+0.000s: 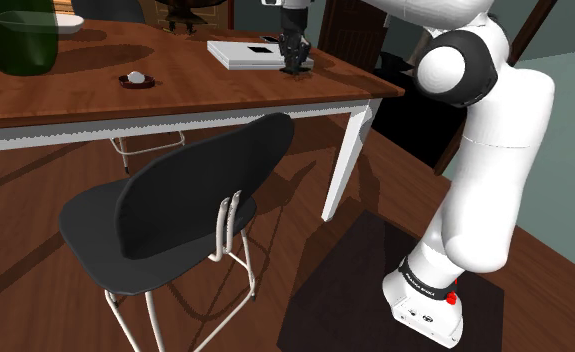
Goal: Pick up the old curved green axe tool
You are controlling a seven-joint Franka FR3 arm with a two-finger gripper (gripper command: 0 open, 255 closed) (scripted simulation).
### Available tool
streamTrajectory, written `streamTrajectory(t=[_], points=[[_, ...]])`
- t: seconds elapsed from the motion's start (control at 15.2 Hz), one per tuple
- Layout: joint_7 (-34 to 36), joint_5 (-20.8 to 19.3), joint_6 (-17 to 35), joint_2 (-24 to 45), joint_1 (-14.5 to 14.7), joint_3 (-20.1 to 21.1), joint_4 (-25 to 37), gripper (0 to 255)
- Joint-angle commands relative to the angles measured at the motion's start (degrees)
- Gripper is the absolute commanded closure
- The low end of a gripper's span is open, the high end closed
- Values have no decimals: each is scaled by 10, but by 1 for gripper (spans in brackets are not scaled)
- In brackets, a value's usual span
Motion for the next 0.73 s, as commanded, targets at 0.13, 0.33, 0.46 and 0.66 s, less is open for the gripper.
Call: streamTrajectory(t=[0.13,0.33,0.46,0.66], points=[[-6,5,-43,17,-6,-1,59,255],[-12,12,-79,39,-14,-2,118,255],[-16,17,-107,59,-21,-3,165,255],[-19,22,-125,73,-27,-2,197,255]])
